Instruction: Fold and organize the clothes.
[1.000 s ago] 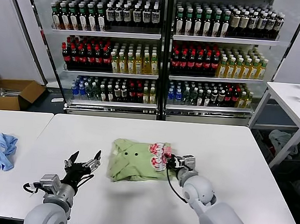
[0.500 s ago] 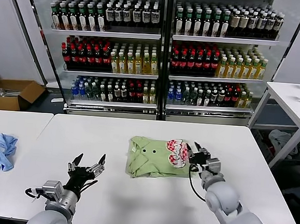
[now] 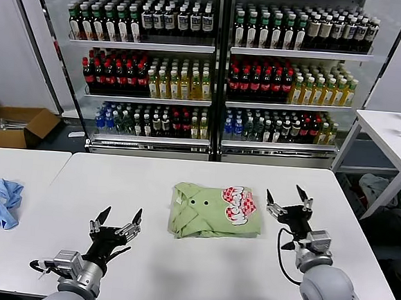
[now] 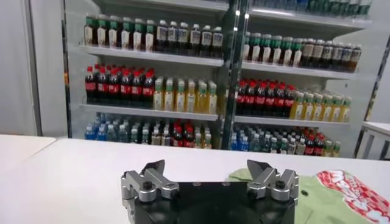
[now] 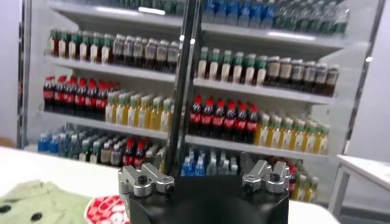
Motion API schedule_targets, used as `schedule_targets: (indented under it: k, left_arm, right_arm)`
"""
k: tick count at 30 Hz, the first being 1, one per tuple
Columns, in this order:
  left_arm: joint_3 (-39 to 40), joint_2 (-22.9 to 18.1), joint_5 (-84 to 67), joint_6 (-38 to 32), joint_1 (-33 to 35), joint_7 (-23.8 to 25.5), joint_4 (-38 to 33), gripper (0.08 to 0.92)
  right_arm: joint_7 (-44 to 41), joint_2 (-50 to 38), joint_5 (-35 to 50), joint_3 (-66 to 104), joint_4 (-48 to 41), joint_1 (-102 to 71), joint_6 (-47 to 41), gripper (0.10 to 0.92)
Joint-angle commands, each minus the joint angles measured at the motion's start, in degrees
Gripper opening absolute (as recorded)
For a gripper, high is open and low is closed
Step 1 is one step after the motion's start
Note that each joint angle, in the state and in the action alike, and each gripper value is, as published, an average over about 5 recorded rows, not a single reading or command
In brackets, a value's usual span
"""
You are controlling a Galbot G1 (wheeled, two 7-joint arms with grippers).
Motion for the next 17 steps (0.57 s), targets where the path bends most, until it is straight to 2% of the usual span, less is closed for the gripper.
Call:
schedule_targets:
  k: [1,17]
  left_arm:
    - [0.0,-0.6,1.9,-0.7,1.4,0.3,-2.1,0.823]
    - [-0.5,0.9,2.2,-1.1,1.2,0.1,-3.0,0.823]
  right_arm:
    - [0.8,-2.4,2.8,11.0,9.0,-11.8,3.8,0.818]
    - [-0.1,-1.8,6.7,13.9,10.1,-13.7,1.1,0.823]
